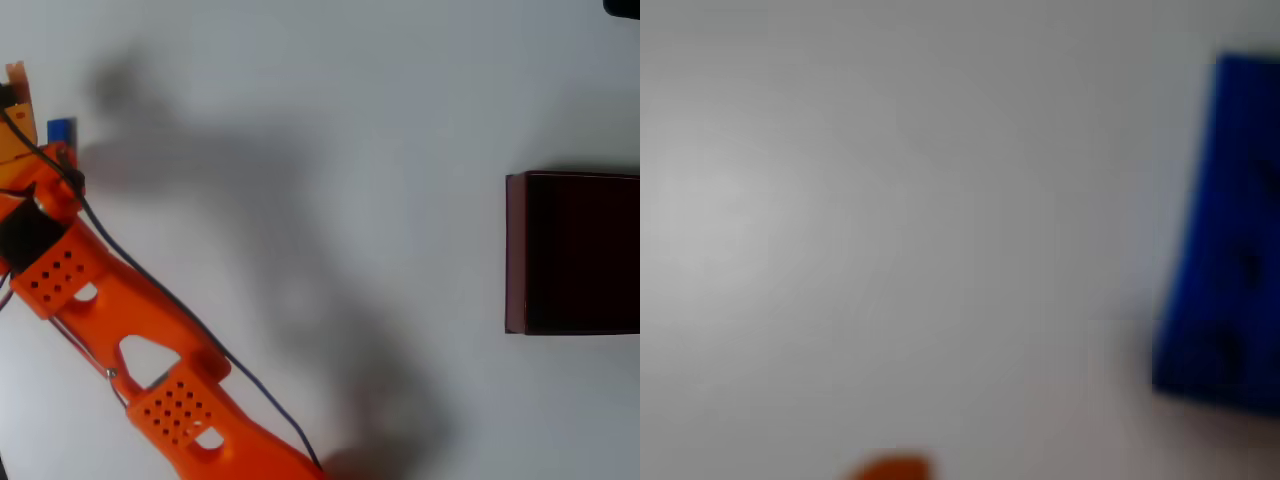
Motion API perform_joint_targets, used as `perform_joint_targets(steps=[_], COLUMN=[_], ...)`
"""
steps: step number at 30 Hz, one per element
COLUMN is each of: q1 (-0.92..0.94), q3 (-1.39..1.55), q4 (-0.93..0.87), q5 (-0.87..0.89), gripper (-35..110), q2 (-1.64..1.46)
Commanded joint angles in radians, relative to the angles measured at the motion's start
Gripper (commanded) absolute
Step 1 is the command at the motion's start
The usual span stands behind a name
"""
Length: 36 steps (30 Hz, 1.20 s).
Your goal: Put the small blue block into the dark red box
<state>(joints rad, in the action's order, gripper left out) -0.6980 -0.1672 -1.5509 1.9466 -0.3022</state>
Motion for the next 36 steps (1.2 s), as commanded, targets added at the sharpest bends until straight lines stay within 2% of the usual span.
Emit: perform_joint_targets(steps=[1, 36], q1=[0.009, 0.029], q3=[-0.031, -0.040], q4=[0.011, 0.041], q5=[-0.012, -0.021], gripper=[19, 19], q2=[-0.025, 0.029])
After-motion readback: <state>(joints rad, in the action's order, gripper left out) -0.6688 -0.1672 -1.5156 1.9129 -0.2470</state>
